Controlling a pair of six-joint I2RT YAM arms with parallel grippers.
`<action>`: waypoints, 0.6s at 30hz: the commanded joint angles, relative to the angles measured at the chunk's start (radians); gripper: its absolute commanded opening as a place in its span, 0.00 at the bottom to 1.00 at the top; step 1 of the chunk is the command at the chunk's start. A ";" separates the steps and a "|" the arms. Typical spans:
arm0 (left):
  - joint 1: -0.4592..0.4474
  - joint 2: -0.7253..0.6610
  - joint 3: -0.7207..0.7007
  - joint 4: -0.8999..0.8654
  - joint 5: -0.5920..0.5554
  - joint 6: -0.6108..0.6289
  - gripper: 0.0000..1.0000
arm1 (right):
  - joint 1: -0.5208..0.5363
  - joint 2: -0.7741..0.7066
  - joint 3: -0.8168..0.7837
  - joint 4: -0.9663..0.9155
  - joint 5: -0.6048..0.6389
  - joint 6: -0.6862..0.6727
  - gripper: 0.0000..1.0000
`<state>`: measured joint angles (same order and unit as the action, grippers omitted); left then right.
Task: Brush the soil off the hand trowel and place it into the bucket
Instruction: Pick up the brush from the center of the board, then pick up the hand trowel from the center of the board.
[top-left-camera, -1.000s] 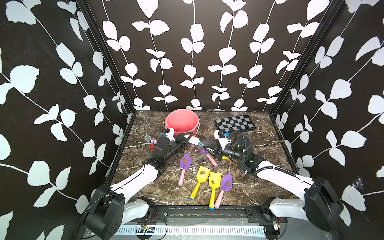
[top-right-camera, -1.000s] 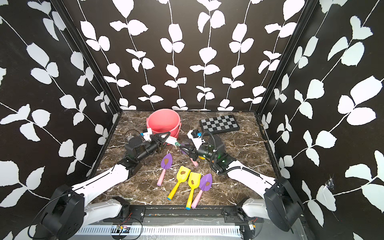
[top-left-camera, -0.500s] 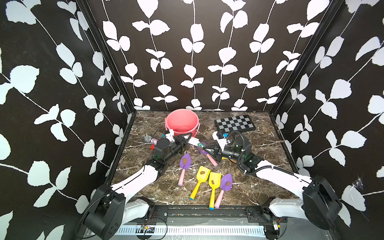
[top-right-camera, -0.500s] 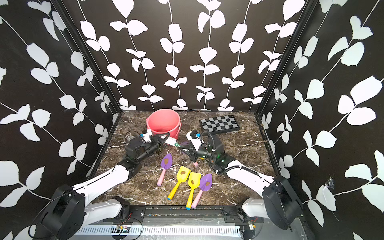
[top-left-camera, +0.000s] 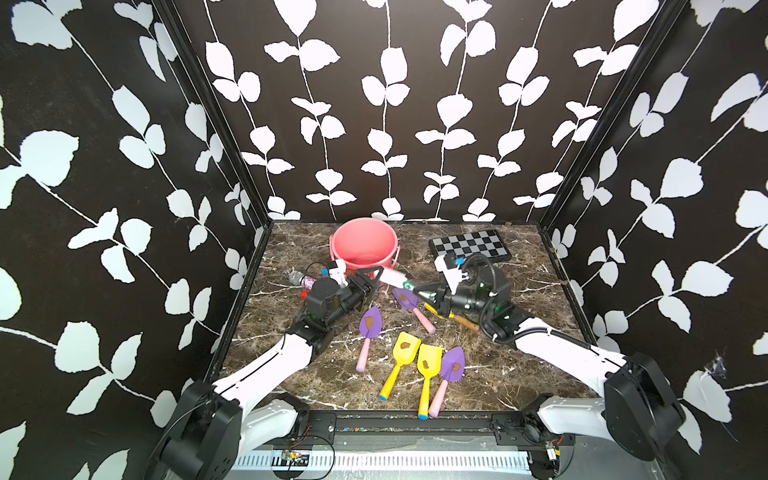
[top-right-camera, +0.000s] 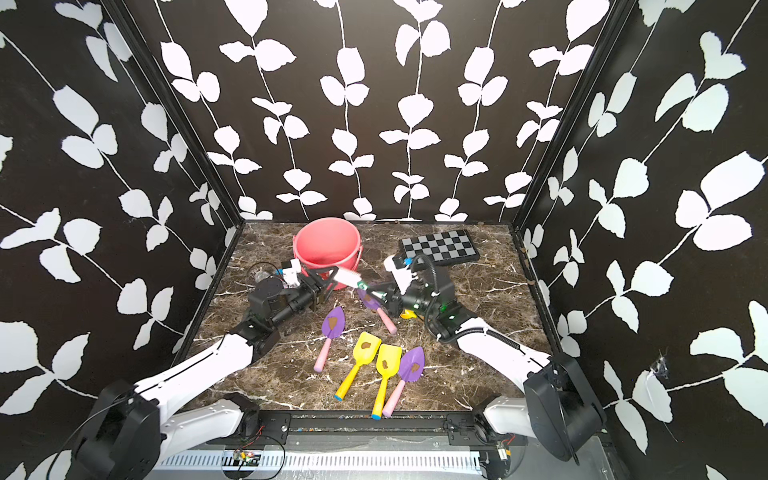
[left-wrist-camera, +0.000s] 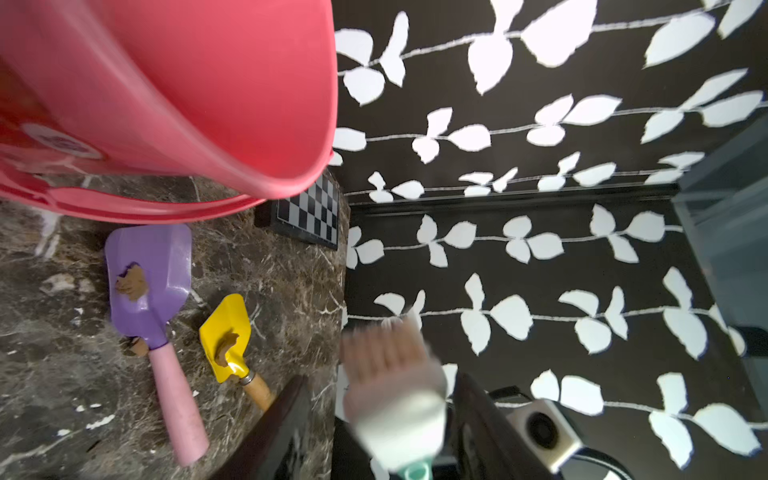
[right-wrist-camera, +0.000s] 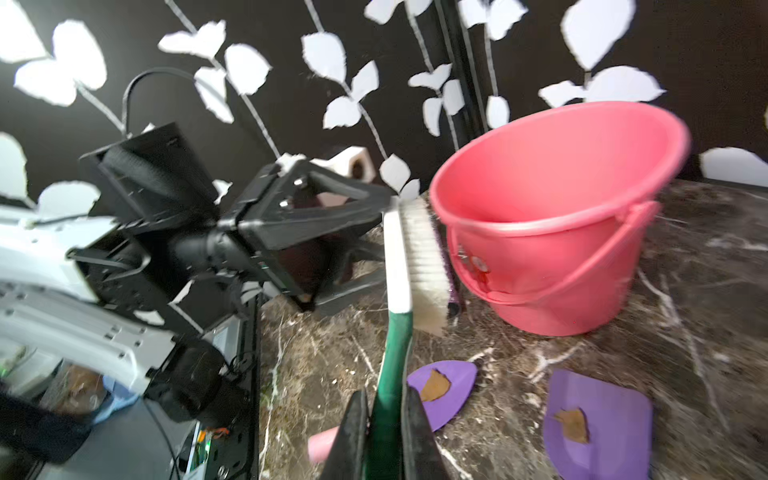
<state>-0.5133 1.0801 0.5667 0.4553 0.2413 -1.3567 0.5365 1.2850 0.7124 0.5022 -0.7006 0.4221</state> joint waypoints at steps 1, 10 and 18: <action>0.004 -0.084 0.049 -0.270 -0.091 0.272 0.76 | -0.070 -0.046 0.032 0.017 0.021 0.167 0.00; -0.196 -0.149 0.052 -0.923 -0.375 0.700 0.79 | -0.159 -0.189 0.091 -0.366 0.217 0.321 0.00; -0.434 0.027 0.065 -1.090 -0.529 0.745 0.78 | -0.158 -0.158 0.062 -0.352 0.196 0.346 0.00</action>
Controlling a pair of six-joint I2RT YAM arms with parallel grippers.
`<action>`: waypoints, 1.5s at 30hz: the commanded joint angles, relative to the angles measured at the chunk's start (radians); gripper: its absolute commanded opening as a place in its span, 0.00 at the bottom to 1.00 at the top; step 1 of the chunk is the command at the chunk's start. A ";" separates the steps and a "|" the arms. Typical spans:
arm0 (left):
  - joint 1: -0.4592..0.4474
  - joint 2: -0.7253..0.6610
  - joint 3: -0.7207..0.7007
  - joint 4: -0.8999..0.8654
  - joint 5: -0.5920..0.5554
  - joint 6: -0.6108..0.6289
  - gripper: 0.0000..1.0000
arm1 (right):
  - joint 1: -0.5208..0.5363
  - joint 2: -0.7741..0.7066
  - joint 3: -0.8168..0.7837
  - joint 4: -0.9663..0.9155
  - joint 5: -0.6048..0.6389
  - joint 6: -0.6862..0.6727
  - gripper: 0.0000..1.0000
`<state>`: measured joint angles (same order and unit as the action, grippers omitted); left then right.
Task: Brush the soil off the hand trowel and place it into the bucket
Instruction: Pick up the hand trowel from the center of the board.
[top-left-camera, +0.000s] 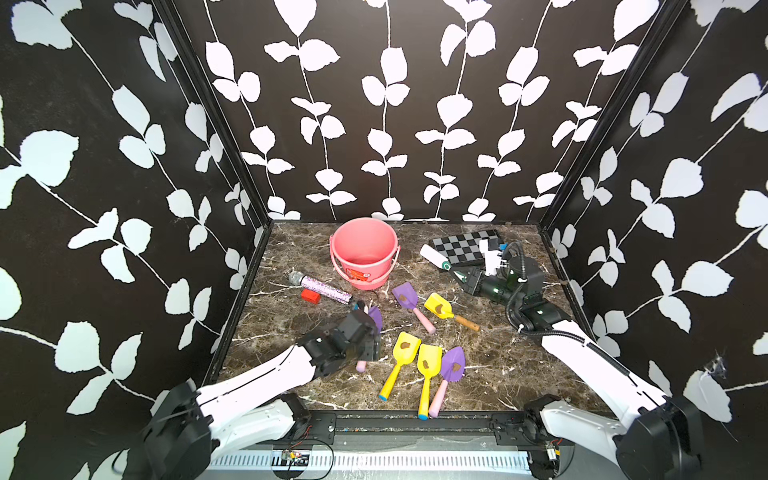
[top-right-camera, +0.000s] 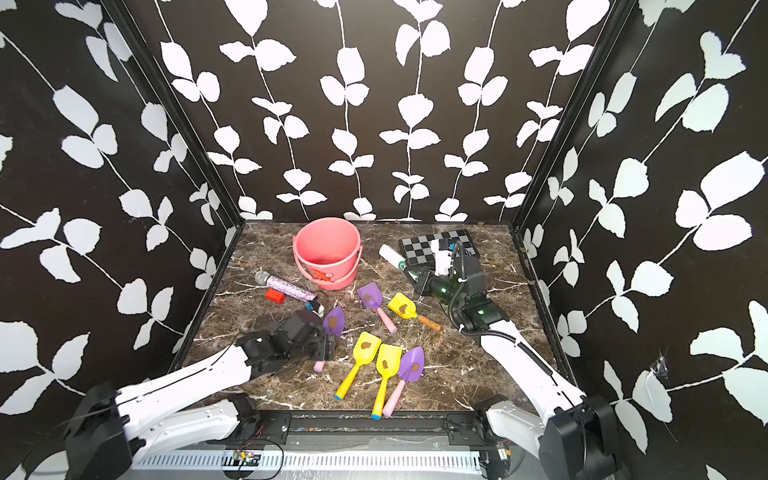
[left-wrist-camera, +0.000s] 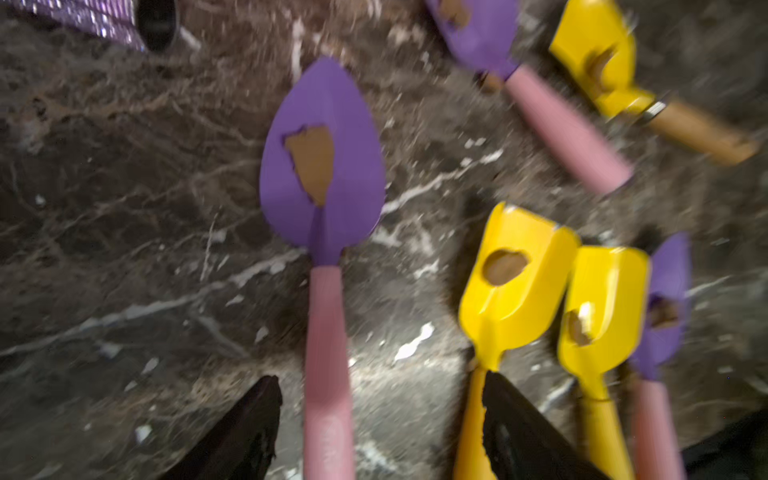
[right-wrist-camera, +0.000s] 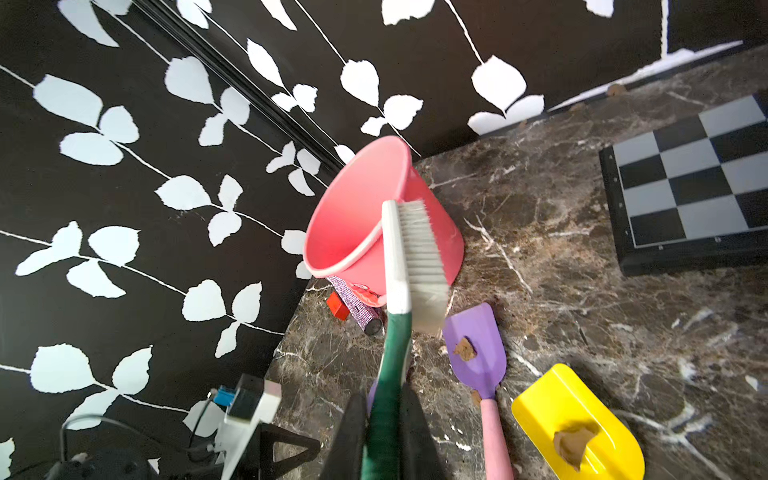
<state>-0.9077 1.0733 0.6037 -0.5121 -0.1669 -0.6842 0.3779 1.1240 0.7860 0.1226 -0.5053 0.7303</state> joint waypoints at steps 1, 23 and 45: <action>-0.047 0.055 0.036 -0.125 -0.134 0.088 0.78 | 0.001 0.001 -0.025 0.039 -0.002 0.042 0.00; -0.048 0.189 -0.119 0.187 -0.092 0.182 0.46 | 0.004 -0.079 -0.123 0.052 0.031 0.043 0.00; -0.048 0.154 -0.174 0.203 -0.058 0.168 0.37 | 0.006 -0.026 -0.103 0.077 0.008 0.103 0.00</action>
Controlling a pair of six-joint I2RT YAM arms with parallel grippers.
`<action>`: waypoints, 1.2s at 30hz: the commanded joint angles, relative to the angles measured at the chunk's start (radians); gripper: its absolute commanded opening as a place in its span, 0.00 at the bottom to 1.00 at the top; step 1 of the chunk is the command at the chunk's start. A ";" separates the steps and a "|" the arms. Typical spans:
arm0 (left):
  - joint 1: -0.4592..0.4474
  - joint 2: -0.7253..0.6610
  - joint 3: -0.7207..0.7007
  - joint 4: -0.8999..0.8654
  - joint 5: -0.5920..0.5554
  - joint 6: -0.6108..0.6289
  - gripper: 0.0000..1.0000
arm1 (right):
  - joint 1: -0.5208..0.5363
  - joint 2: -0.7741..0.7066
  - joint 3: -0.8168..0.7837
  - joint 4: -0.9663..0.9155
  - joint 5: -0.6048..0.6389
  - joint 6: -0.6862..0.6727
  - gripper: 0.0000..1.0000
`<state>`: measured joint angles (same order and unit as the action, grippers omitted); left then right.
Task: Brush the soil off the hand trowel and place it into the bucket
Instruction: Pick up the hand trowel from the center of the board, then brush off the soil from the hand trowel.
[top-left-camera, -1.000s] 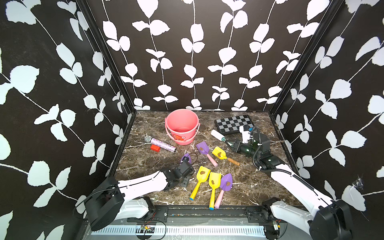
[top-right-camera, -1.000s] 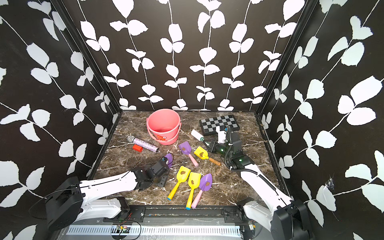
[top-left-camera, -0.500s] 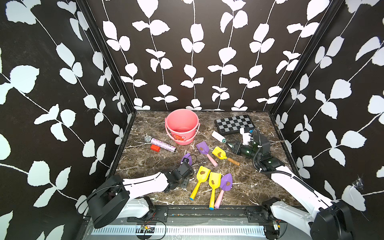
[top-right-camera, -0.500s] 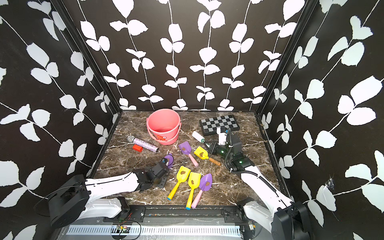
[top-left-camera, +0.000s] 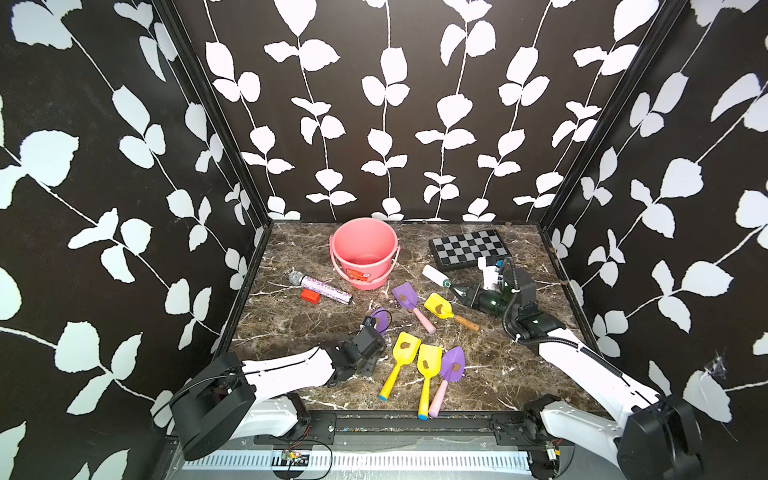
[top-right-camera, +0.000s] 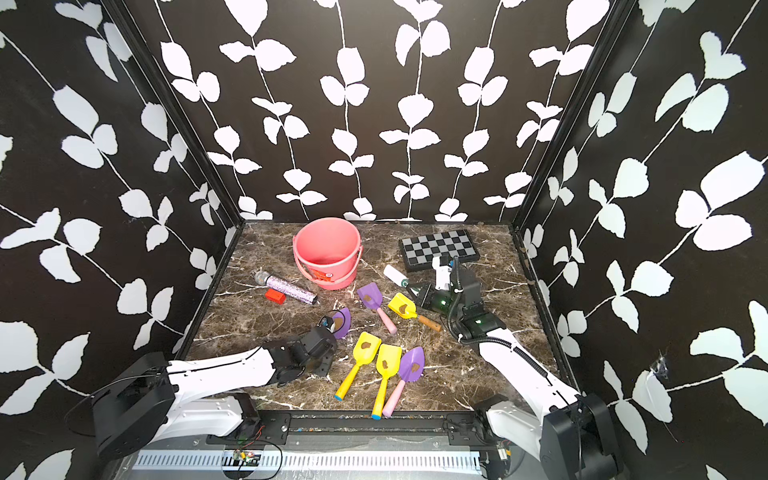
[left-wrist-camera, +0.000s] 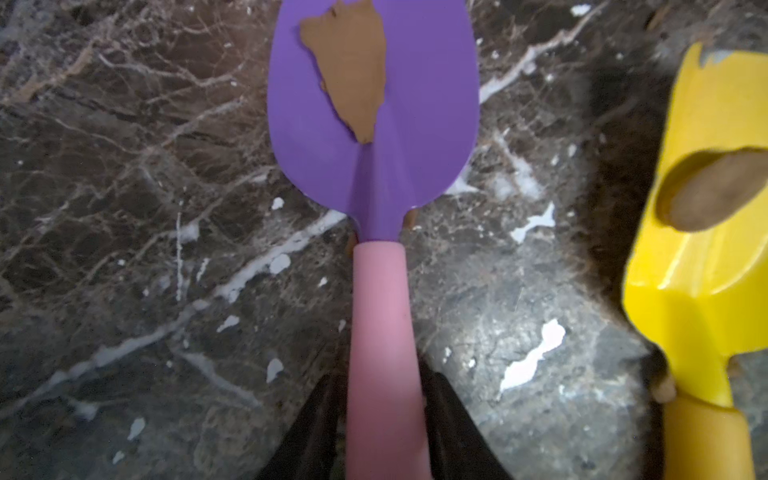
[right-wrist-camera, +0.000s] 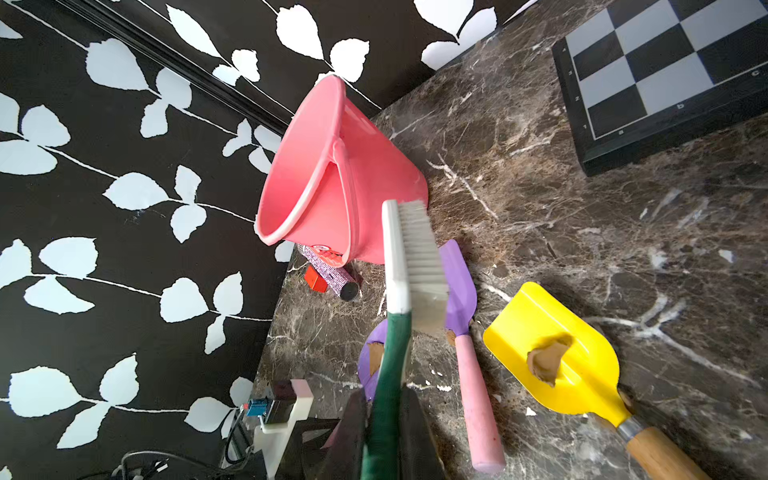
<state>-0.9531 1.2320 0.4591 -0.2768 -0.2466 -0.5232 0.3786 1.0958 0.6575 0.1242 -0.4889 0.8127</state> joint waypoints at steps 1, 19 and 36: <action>-0.002 0.002 -0.029 -0.035 0.020 0.008 0.35 | 0.005 0.004 0.025 0.077 -0.008 0.022 0.00; 0.014 -0.204 0.172 -0.227 0.067 0.104 0.00 | 0.026 0.052 0.057 0.231 -0.244 0.357 0.00; 0.191 -0.214 0.436 -0.492 0.339 0.193 0.00 | 0.276 0.287 -0.001 0.537 -0.256 0.425 0.00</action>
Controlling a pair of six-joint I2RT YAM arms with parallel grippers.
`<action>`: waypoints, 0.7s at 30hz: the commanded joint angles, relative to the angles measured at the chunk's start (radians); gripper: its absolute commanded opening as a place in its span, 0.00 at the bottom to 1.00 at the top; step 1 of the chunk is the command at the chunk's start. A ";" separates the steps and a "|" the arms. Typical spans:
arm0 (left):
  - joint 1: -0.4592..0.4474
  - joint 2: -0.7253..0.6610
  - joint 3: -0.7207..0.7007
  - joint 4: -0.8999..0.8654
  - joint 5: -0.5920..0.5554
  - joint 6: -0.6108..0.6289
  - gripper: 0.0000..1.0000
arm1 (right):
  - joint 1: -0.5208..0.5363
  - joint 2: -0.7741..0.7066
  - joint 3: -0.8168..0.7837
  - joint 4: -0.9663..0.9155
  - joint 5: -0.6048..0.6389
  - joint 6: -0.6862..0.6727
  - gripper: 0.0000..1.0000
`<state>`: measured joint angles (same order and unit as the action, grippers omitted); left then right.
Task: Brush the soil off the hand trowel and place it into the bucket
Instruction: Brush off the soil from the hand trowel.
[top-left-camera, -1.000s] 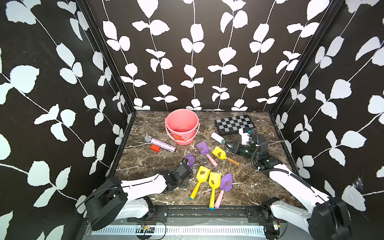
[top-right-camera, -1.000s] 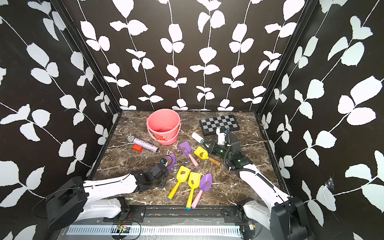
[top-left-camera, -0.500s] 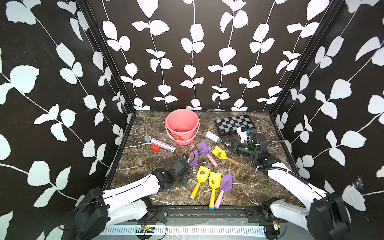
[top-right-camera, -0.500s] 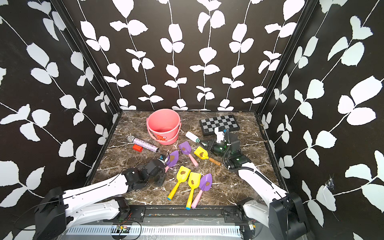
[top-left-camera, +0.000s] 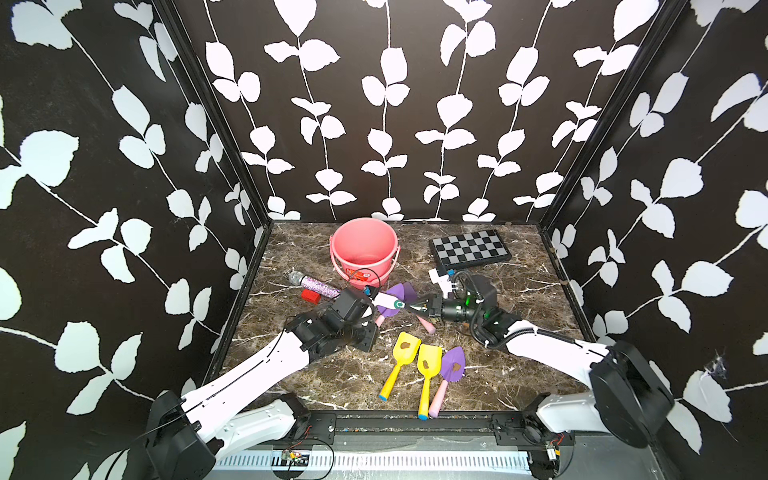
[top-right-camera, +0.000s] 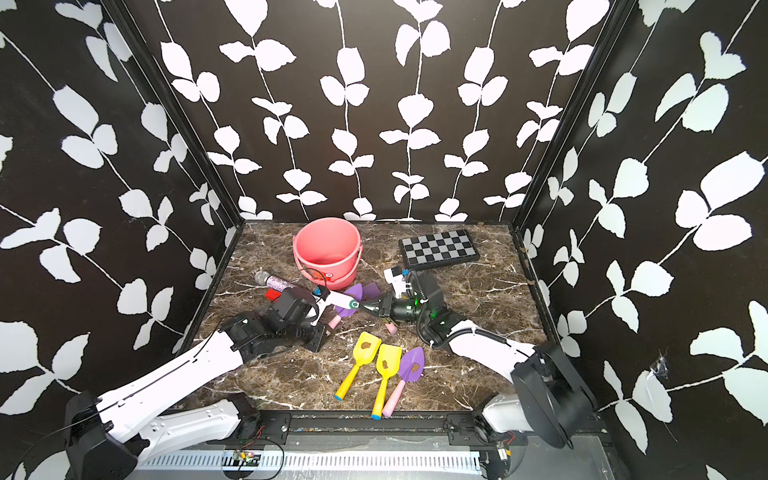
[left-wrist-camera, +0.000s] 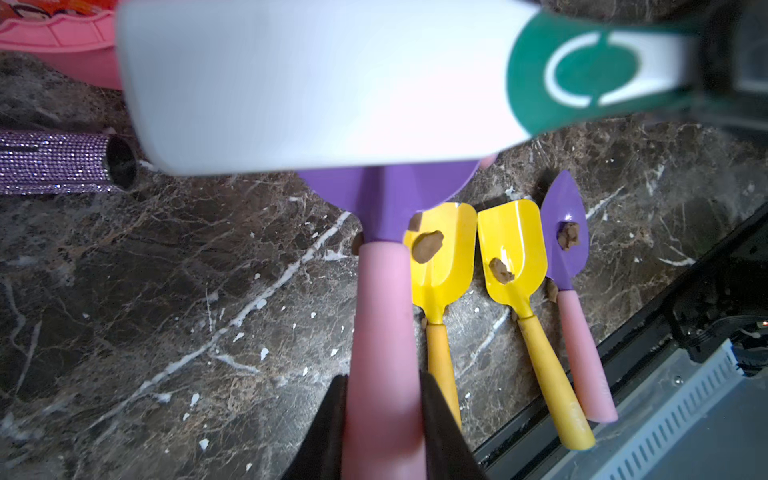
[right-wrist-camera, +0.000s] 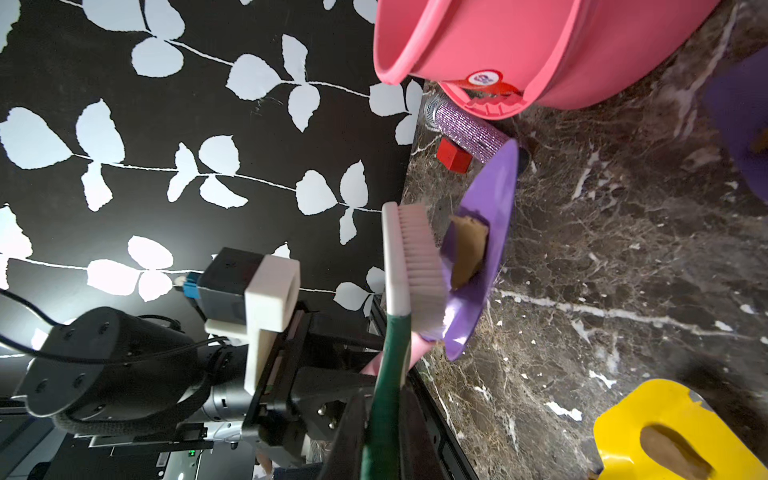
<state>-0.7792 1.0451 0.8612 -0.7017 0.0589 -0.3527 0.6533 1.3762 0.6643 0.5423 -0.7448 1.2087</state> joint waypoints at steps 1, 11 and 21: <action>0.022 -0.031 0.038 -0.077 0.031 0.025 0.00 | 0.001 0.010 -0.004 0.112 -0.003 0.022 0.00; 0.072 -0.027 0.040 -0.102 0.058 0.030 0.00 | -0.097 -0.092 -0.025 0.027 0.007 -0.021 0.00; 0.072 -0.011 0.054 -0.093 0.061 0.038 0.00 | -0.009 -0.044 -0.025 0.068 -0.008 -0.019 0.00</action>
<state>-0.7105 1.0451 0.8845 -0.7937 0.1146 -0.3286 0.6189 1.3090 0.6392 0.5522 -0.7418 1.1877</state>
